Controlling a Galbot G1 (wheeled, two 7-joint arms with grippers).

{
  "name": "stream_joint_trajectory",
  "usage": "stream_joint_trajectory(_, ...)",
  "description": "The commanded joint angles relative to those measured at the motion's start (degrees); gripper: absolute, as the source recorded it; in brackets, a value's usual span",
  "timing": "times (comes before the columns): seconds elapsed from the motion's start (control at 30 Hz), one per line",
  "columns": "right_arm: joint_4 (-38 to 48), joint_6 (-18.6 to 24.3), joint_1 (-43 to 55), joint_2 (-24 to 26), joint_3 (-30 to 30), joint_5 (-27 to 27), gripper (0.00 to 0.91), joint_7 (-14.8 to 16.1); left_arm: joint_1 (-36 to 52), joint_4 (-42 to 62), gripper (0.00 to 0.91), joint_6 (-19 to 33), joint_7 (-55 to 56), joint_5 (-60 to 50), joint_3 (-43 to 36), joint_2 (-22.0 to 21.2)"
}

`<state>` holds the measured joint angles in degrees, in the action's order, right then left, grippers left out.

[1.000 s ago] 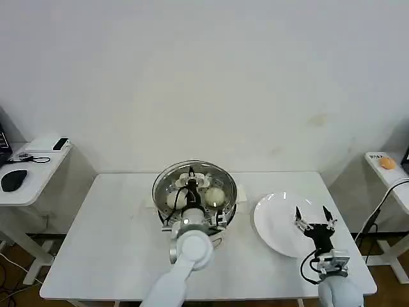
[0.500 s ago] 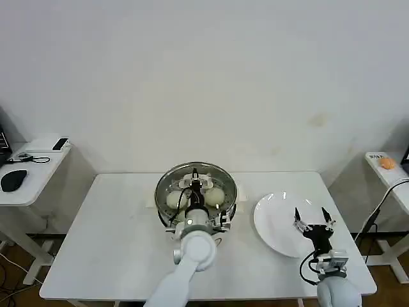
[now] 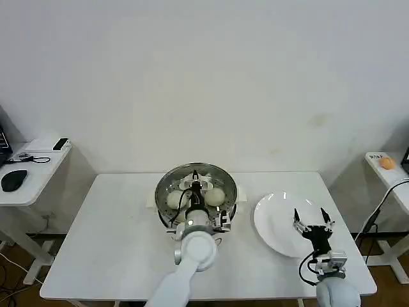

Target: Take steamed baozi put them in steamer then cover it.

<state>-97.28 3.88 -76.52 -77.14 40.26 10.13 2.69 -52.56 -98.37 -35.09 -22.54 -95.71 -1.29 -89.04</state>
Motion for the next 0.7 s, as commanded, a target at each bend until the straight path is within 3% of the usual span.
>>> stream_joint_trajectory(0.03,0.1,0.1,0.0,-0.1,0.0,-0.1,0.907,0.0,-0.1,-0.1,0.000,0.0,0.0,0.4,0.1,0.3)
stream_joint_trajectory(0.13,0.0,0.0,0.0,-0.2,0.0,-0.1,0.907,0.0,-0.2,-0.4,0.020,0.1,0.5,1.4,0.1,0.5)
stream_joint_trajectory(0.17,0.1,0.1,0.0,-0.2,-0.1,-0.1,0.907,0.0,-0.2,-0.6,0.161,0.1,0.5,1.5,0.1,0.5)
stream_joint_trajectory(0.2,0.1,0.1,0.0,-0.2,-0.1,-0.2,0.907,0.1,-0.3,-0.9,0.907,0.0,0.8,2.1,0.0,0.5)
stream_joint_trajectory(0.7,0.6,0.3,-0.2,-0.5,-0.2,-0.7,0.907,0.2,-1.7,-6.6,0.907,0.3,1.7,8.0,0.1,1.8)
